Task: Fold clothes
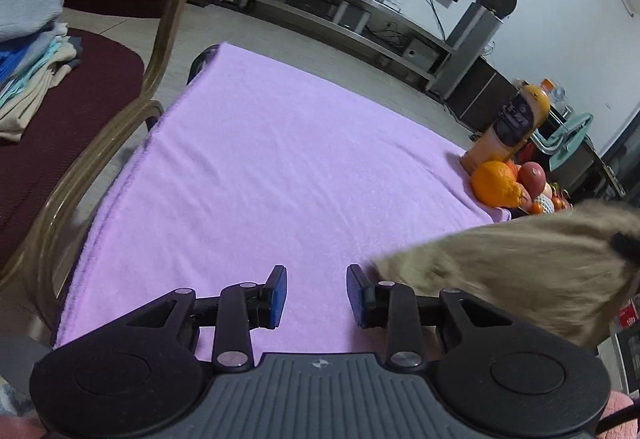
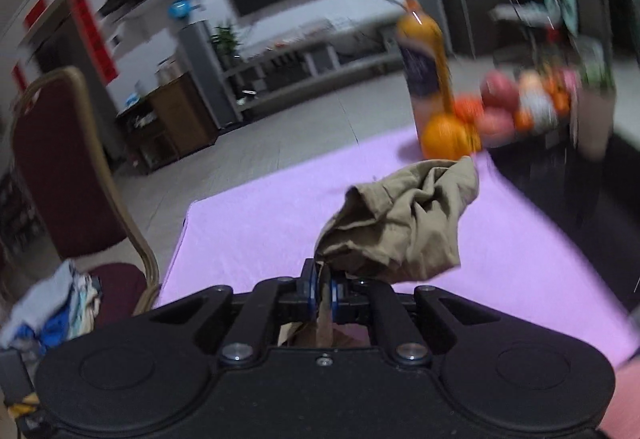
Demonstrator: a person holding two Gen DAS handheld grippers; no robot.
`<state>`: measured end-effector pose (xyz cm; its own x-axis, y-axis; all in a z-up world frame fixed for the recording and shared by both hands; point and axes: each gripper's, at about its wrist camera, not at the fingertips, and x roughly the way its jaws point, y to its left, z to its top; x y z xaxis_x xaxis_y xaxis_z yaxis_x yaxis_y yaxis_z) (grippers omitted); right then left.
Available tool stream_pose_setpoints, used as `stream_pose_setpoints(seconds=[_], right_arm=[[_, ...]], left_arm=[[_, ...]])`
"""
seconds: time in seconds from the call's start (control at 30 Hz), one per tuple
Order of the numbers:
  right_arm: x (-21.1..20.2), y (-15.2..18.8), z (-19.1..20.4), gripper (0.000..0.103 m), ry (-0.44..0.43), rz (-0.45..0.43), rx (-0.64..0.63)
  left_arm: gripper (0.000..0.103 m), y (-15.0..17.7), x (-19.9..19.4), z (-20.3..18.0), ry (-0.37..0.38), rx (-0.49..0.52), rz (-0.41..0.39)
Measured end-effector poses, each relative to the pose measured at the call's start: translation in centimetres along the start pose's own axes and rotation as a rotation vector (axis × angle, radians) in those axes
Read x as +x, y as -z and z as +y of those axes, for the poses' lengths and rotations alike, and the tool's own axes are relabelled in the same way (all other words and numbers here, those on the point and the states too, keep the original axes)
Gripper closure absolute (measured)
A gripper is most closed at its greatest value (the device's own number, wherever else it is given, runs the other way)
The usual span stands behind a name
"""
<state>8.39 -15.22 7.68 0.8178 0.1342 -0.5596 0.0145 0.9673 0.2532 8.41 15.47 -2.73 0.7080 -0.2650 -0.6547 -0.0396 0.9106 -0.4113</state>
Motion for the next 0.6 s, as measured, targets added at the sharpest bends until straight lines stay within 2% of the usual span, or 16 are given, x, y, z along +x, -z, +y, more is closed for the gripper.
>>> stream_pose_setpoints(seconds=[0.13,0.23,0.37,0.43,0.53,0.6], right_arm=[[-2.5,-3.4,3.7,0.098,0.090,-0.129,-0.338],[-2.7,-4.4,6.1,0.098,0.106,-0.162,-0.498],[-1.8,-5.2,6.7,0.098,0.073,-0.180,-0.528],[-1.6,-5.1,6.7,0.098,0.037,-0.175,-0.492],[-0.9,-4.6,6.1,0.098,-0.057,-0.145,-0.438],[-0.3,-3.9,6.3,0.098,-0.127,-0.128,-0.449]], left_arm=[[0.072,0.2,0.1,-0.4,0.006,0.006,0.000],[0.072,0.3,0.1,-0.6,0.004,0.017,-0.001],[0.072,0.2,0.5,-0.4,-0.015,0.009,0.000],[0.072,0.1,0.7,-0.2,-0.027,0.000,-0.003],[0.072,0.1,0.6,0.0,-0.049,-0.014,-0.022],[0.072,0.0,0.5,0.2,-0.067,-0.029,-0.040]])
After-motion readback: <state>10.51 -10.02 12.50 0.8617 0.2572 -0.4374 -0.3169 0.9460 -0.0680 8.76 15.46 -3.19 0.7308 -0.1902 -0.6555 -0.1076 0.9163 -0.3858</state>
